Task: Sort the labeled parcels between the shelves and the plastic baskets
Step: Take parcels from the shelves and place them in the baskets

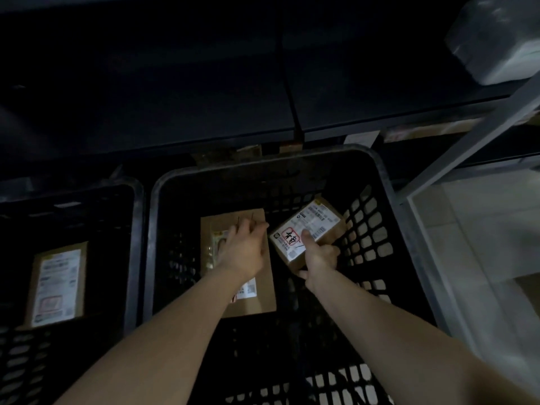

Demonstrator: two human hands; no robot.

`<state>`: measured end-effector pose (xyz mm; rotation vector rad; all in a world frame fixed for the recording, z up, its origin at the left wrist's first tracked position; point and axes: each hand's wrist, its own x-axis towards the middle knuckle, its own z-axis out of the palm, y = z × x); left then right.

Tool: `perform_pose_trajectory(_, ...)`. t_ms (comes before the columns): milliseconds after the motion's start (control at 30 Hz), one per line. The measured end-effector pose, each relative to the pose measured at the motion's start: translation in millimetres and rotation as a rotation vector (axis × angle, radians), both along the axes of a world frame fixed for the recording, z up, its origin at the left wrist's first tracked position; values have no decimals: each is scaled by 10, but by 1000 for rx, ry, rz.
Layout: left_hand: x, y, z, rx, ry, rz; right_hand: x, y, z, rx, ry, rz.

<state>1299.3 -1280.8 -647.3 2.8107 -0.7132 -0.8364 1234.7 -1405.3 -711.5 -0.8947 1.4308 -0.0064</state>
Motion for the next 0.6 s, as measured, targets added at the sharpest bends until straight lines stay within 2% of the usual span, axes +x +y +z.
perform_pose_trajectory(167,30,-28,-33,18,32,1,44,308,-109,82,2,-175)
perform_pose_trajectory(267,32,-33,-54,24,36,-10,124,326,-104,101,-35,-179)
perform_pose_trajectory(367,58,-28,-66,6,41,-15,285,87,-57,159,-99,-96)
perform_pose_trajectory(467,66,-25,-63,-46,39,13,337,-84,57,232,-7,85)
perform_pose_trajectory(600,45,30,25,-38,91,-23,232,-154,193,139,145,349)
